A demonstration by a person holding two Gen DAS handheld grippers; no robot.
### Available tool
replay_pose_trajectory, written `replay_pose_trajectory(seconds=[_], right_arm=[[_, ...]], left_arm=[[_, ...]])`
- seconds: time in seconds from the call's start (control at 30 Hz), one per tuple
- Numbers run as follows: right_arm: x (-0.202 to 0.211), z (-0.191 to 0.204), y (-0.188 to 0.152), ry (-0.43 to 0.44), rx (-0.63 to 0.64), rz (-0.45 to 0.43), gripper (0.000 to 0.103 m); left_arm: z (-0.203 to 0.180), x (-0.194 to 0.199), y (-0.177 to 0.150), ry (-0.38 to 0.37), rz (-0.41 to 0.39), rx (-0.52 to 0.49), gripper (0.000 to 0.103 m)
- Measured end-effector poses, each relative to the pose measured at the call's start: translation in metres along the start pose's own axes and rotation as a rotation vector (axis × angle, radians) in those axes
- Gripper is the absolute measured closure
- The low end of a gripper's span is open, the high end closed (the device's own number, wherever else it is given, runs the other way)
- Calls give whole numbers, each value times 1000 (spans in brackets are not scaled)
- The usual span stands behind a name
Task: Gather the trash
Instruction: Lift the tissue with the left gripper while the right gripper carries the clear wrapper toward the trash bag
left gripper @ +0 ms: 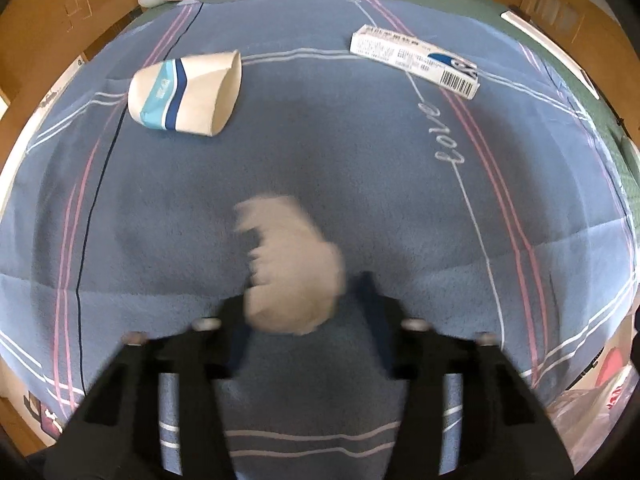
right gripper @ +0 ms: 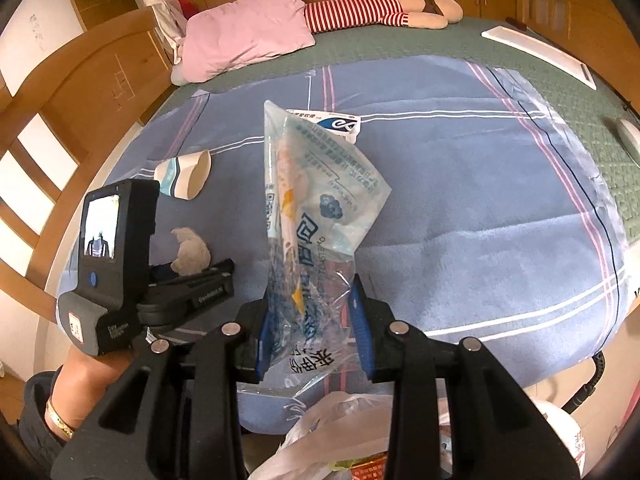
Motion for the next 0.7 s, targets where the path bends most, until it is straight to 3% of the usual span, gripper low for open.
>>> replay_pose_trajectory(seconds=[0.03,0.13,0.4,0.7], right_arm=[[0,-1,-1,0,-2,2,69],[-2,-3,-3,0,-7,8,69],[-8,-3,-7,9,-14,22,69],[-16,1,-10,12,-3,41,69]], left_arm=[[0,3,1,-1,-11,-3,79],[1,6,1,-3,-17,1,82],[10,25,16,31,-118,44,83],[5,27,19,33,-125,31,83]])
Point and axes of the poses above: each gripper's, at about its wrist camera, not at the fingertips, and x roughly against the way its jaws point, z to its left, y to its top, the point moved 9 cm from there along -x, roughly the way its jaws point, and after that the axes turned 3 degrees about y, right-handed, at the moved point
